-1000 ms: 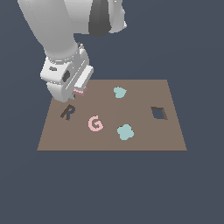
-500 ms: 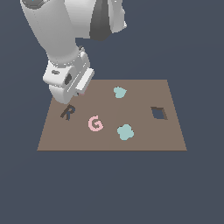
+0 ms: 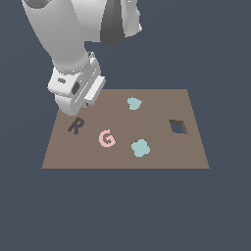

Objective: Insert a designated object into the corresponding slot on a board.

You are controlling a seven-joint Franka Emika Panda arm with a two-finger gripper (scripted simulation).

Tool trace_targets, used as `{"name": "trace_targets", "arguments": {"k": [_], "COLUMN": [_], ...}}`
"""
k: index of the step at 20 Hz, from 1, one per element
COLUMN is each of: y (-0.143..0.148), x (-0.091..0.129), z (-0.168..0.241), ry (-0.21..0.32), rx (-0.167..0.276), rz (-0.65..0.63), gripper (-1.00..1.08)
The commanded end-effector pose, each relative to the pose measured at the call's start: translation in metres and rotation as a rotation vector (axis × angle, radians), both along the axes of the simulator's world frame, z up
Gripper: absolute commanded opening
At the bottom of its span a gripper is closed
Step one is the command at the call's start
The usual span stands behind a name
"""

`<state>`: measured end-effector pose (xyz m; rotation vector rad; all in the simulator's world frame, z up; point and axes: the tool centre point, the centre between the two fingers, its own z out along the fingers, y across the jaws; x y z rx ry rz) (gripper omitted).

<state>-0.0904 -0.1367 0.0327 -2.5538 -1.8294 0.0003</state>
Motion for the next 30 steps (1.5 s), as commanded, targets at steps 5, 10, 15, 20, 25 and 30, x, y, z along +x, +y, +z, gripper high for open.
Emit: {"name": "trace_targets", "arguments": {"k": [5,10,15,20,25,30], "y": [0.0,0.002,0.005,0.008,0.011,0.014], "x": [0.001,0.003,0.007,0.014,0.024,0.037], "z": [0.001,0.001,0.002,0.002,0.003,0.004], "ry": [0.0,0.0,0.0,-0.001,-0.001,-0.001], "rx": [0.0,0.0,0.0,0.0,0.0,0.001], "rz": [-0.007,-0.046,-0.121,-0.233,-0.383,-0.572], "gripper": [-1.0,-1.0,-1.0,-1.0,-1.0,-1.0]}}
